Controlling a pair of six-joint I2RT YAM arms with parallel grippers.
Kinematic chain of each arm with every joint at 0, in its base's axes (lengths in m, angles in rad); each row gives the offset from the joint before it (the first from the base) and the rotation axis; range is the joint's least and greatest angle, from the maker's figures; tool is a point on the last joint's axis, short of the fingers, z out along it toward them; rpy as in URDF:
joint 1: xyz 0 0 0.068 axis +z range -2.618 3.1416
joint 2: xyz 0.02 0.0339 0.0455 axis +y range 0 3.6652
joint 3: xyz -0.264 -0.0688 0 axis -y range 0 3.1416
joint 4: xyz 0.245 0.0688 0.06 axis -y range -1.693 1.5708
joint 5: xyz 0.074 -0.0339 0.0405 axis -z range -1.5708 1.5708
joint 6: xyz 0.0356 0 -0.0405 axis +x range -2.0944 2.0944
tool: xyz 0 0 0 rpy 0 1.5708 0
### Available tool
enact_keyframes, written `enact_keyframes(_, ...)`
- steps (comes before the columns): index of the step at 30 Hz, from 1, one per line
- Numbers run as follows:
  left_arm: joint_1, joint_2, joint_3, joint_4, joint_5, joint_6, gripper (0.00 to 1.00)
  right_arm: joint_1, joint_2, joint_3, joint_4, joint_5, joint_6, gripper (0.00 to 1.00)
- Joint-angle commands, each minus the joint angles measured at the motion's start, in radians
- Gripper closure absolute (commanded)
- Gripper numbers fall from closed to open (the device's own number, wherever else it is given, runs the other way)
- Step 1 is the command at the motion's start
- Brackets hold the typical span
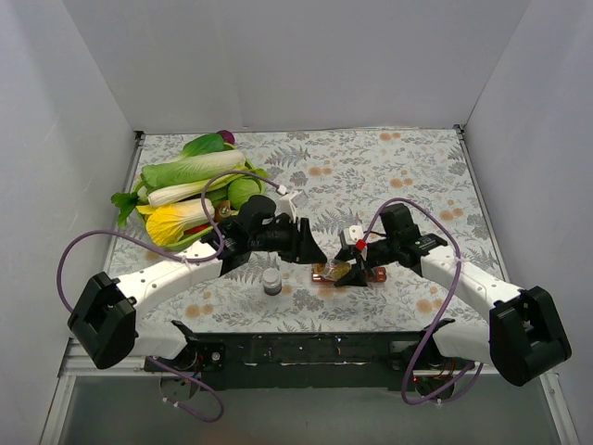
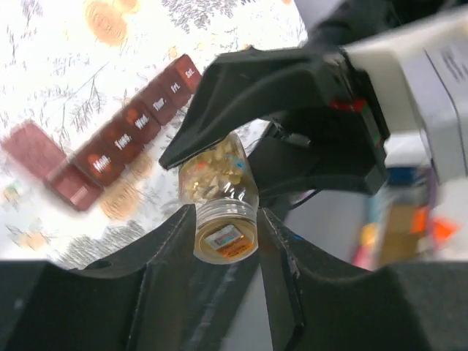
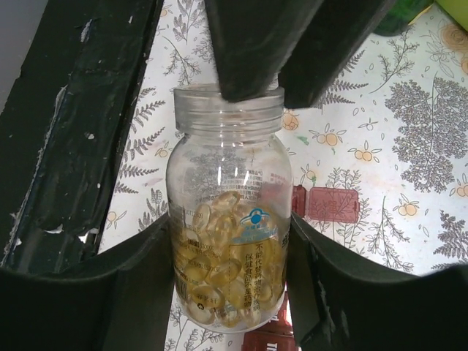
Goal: Sort the pills into containers
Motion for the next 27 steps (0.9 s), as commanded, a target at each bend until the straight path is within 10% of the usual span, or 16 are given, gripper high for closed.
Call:
enact_keyframes(1,0.040,-0.029,0.010,-0.089,-0.031,-0.539,1.00,0.002,0.003,0.035,0.027,0.004,-0.026,0.98)
enact_keyframes(8,0.040,0.029,0.180,-0.293,-0.132,-0.604,1.00,0.002,0.010,0.038,0.026,0.014,-0.026,0.97)
enact_keyframes(12,0.049,0.023,0.248,-0.387,-0.229,-0.458,0.29,0.002,0.007,0.036,0.026,0.022,-0.026,0.97)
enact_keyframes(16,0.055,-0.110,0.182,-0.277,-0.217,-0.224,0.05,0.000,0.003,0.036,0.018,0.017,-0.038,0.97)
enact_keyframes(27,0.049,-0.445,-0.273,0.194,0.068,0.467,0.02,0.002,0.001,0.033,-0.016,-0.009,-0.093,0.97)
